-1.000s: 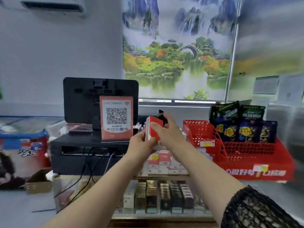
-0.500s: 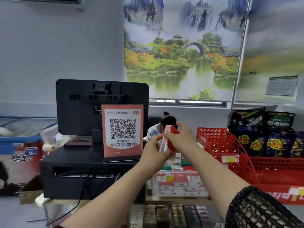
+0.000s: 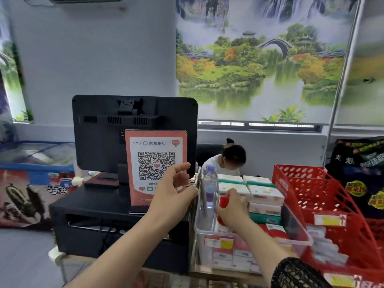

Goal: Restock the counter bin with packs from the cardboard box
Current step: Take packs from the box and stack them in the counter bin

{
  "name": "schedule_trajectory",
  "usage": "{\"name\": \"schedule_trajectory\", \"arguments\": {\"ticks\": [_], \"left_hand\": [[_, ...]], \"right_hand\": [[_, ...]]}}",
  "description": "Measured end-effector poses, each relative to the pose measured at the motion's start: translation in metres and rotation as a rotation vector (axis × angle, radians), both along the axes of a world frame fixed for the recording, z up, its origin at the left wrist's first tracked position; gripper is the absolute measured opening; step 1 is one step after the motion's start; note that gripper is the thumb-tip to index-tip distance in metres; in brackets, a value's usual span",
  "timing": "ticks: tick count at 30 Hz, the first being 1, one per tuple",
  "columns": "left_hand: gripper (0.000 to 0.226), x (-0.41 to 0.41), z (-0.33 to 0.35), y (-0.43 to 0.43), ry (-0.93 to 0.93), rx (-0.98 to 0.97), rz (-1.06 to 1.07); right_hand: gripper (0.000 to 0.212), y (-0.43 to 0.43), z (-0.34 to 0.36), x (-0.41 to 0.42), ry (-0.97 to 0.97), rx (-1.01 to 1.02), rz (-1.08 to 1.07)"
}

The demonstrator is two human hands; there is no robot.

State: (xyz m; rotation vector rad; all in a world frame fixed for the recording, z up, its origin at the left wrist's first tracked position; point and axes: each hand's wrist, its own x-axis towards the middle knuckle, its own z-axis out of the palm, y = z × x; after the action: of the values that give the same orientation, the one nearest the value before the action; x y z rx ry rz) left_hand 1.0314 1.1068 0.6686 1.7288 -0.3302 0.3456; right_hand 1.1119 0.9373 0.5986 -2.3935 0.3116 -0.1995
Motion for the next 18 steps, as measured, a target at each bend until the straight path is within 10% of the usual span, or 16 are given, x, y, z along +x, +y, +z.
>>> {"name": "schedule_trajectory", "arguments": {"ticks": [14, 18], "left_hand": [[0.049, 0.008, -0.019, 0.005, 0.030, 0.019, -0.006], [0.048, 0.011, -0.021, 0.004, 0.035, 0.005, -0.017]], "right_hand": [[0.083, 0.011, -0.036, 0.040, 0.359, -0.455, -0.051], [0.059, 0.009, -0.035, 0.043, 0.379, -0.451, -0.016]]}}
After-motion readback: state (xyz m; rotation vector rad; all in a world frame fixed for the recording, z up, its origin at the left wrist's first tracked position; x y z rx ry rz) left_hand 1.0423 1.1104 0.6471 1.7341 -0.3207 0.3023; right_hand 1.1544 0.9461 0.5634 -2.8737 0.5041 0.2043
